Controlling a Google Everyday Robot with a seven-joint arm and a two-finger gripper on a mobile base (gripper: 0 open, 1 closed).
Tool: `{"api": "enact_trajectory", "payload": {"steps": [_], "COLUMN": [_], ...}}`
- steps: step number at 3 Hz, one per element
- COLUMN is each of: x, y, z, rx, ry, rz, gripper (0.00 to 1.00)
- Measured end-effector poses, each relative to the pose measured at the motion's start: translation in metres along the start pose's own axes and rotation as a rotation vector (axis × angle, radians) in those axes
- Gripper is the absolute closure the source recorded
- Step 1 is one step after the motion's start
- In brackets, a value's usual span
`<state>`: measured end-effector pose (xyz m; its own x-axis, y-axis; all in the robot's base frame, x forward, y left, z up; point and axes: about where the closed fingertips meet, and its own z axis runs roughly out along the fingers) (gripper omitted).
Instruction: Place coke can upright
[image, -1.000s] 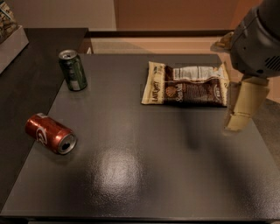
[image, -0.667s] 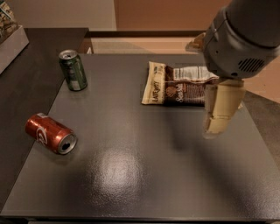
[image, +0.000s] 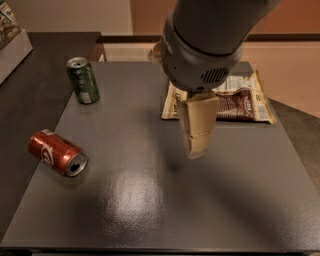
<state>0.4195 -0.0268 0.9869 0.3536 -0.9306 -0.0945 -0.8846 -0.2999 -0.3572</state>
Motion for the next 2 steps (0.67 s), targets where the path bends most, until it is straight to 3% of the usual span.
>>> {"api": "enact_trajectory", "payload": {"steps": [2], "x": [-0.054], "y": [-0.020], "z": [0.024], "rx": [-0.026], "ry": [-0.028], "rz": [-0.299], "gripper": [0.00]}}
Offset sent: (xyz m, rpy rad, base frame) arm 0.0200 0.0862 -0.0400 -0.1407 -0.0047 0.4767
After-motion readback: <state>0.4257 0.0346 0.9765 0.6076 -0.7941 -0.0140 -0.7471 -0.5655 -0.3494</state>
